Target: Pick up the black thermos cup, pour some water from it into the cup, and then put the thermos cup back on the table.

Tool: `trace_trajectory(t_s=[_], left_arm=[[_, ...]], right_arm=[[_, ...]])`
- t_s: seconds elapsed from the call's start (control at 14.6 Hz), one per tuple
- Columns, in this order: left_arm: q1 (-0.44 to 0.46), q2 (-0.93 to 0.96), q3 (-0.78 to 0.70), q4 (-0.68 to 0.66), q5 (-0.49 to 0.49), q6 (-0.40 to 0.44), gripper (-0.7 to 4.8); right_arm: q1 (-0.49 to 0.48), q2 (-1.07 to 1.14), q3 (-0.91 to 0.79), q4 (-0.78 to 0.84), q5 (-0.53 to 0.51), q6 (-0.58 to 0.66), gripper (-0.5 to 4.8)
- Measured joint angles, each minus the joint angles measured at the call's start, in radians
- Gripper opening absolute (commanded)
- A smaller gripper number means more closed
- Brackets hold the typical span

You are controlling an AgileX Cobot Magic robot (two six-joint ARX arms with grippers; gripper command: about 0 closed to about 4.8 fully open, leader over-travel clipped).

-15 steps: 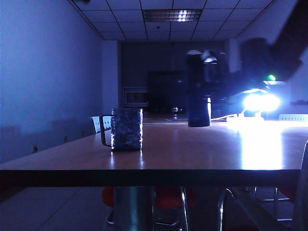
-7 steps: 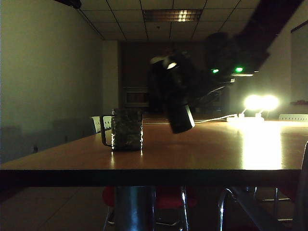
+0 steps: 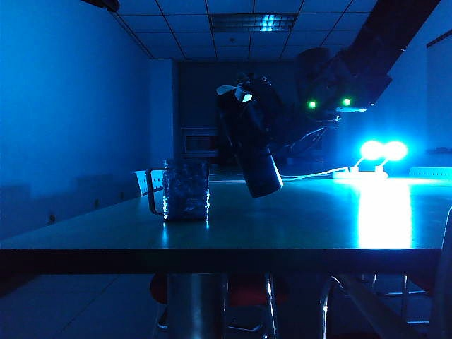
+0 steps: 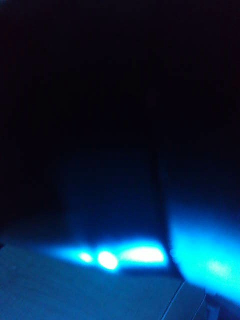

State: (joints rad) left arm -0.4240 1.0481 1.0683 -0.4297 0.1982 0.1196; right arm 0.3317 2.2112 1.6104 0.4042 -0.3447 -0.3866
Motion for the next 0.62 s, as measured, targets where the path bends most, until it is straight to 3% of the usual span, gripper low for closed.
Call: trace_trajectory(t_s=[0.27,0.62], left_arm=[[0.000,0.000,0.000,0.007,0.000,0.000,-0.06],[0.000,0.000,0.000,0.008,0.001,0.000,-0.05]], right_arm=[[0.009,0.000,0.000,-0.007,-0.014,0.001,1.62],[0.011,0.000,0.002,-0.090,0.039,0.000,1.62]])
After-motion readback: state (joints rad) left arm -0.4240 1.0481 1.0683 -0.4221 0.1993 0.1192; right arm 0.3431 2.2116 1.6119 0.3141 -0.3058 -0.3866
